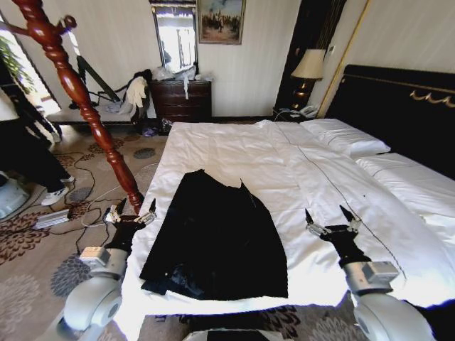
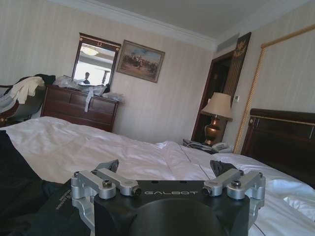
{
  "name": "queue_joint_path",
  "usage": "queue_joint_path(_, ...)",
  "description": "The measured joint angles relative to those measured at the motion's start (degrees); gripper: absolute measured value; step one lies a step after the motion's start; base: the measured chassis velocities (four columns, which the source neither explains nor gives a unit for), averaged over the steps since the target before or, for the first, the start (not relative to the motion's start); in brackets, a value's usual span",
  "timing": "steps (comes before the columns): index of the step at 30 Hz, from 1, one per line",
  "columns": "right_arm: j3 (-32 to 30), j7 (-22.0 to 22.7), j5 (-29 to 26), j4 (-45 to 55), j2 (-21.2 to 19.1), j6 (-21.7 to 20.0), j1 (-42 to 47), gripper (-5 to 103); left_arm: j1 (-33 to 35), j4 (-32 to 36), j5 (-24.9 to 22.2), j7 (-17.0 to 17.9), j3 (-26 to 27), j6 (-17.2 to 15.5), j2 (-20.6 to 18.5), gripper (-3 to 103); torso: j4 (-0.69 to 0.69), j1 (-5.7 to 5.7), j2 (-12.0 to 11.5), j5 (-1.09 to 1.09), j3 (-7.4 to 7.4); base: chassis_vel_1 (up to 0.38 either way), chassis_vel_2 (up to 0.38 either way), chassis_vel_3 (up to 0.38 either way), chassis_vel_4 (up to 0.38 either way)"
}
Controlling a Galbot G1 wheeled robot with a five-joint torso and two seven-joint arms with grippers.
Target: Pick up the clothes from the bed and hang them on the clothes hanger.
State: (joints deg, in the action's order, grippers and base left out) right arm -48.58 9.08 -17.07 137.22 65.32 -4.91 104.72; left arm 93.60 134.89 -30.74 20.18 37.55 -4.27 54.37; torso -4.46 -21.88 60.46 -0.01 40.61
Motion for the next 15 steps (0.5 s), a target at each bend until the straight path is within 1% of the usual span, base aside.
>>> queue_joint_path(2, 0.32, 0.0, 0.11, 0.13, 0.74, -0.04, -0.03, 100, -1.07, 0.82, -1.44, 1.44, 0.42, -1.72, -0.74, 100, 0.0, 0.0, 0.0, -0.01, 0.0, 0.0, 0.0, 0.0, 0.0)
queue_joint_path(3, 0.49, 0.01, 0.5, 0.14, 1.3, -0.03, 0.13, 100, -2.27, 1.86, -3.53, 3.0, 1.12, -3.9, -2.01, 100, 0.0, 0.0, 0.0, -0.01, 0.0, 0.0, 0.0, 0.0, 0.0)
queue_joint_path(4, 0.49, 0.01, 0.5, 0.14, 1.3, -0.03, 0.13, 100, -2.27, 1.86, -3.53, 3.0, 1.12, -3.9, -2.01, 100, 0.0, 0.0, 0.0, -0.01, 0.0, 0.0, 0.0, 0.0, 0.0)
queue_joint_path(6, 0.85, 0.01, 1.51, 0.12, 2.23, 0.27, 0.49, 100, -4.98, 3.67, -8.95, 6.05, 2.58, -7.22, -5.33, 100, 0.0, 0.0, 0.0, 0.0, 0.0, 0.0, 0.0, 0.0, 0.0)
queue_joint_path(7, 0.99, 0.01, 1.84, 0.1, 2.64, 0.35, 0.58, 100, -6.08, 4.2, -11.22, 7.21, 3.17, -8.28, -6.79, 100, -0.01, 0.0, 0.0, 0.0, 0.0, 0.0, 0.0, 0.0, 0.0)
queue_joint_path(8, 0.99, 0.01, 1.84, 0.1, 2.64, 0.35, 0.58, 100, -6.08, 4.2, -11.22, 7.21, 3.17, -8.28, -6.79, 100, -0.01, 0.0, 0.0, 0.0, 0.0, 0.0, 0.0, 0.0, 0.0)
queue_joint_path(11, 1.47, 0.02, 2.47, 0.14, 4.15, 0.42, 0.58, 100, -12.84, 5.13, -21.02, 11.14, 5.78, -11.43, -14.61, 100, 0.0, 0.0, 0.0, 0.0, 0.0, 0.0, 0.0, 0.0, 0.0)
queue_joint_path(12, 1.73, 0.06, 2.46, 0.24, 4.66, 0.28, 0.44, 100, -15.46, 4.94, -23.39, 12.2, 5.81, -12.07, -16.56, 100, -0.01, 0.0, 0.0, -0.01, 0.0, 0.0, 0.0, 0.0, 0.0)
queue_joint_path(13, 1.91, 0.12, 2.45, 0.29, 5.02, 0.13, 0.3, 100, -17.98, 4.63, -25.28, 13.18, 5.45, -12.56, -17.93, 100, 0.0, 0.0, 0.0, 0.01, 0.0, 0.0, 0.0, 0.0, 0.0)
queue_joint_path(14, 1.91, 0.12, 2.45, 0.29, 5.02, 0.13, 0.3, 100, -17.98, 4.63, -25.28, 13.18, 5.45, -12.56, -17.93, 100, 0.0, 0.0, 0.0, 0.01, 0.0, 0.0, 0.0, 0.0, 0.0)
queue_joint_path(15, 2.23, 0.15, 2.49, 0.42, 5.58, -0.13, 0.16, 100, -21.5, 4.08, -27.58, 14.62, 4.28, -13.35, -19.34, 100, 0.0, 0.0, 0.0, 0.01, 0.0, 0.0, 0.0, 0.0, 0.0)
